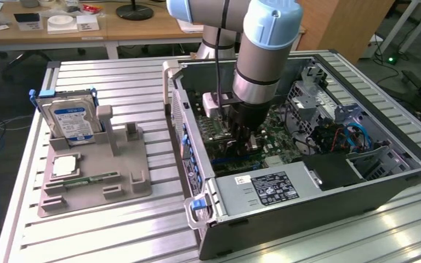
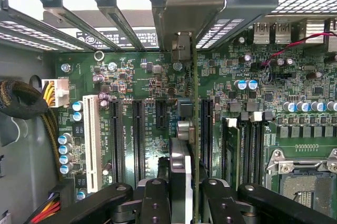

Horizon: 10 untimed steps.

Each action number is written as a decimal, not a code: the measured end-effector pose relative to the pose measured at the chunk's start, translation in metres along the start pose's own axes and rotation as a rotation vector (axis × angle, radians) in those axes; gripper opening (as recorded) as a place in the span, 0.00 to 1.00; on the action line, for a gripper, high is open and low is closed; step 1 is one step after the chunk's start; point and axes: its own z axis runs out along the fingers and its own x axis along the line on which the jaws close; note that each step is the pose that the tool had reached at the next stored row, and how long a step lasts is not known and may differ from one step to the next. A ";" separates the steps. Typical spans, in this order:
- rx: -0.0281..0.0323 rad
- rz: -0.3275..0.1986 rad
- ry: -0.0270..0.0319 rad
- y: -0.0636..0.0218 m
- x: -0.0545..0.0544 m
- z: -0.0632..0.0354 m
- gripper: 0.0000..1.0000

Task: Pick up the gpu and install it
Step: 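Insert the gpu into the slot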

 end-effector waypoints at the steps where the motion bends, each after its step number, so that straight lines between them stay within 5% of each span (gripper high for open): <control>1: 0.0000 0.000 0.0000 0.0000 0.000 0.0000 0.28; 10: 0.0001 0.000 0.0000 0.0004 0.000 0.0014 0.28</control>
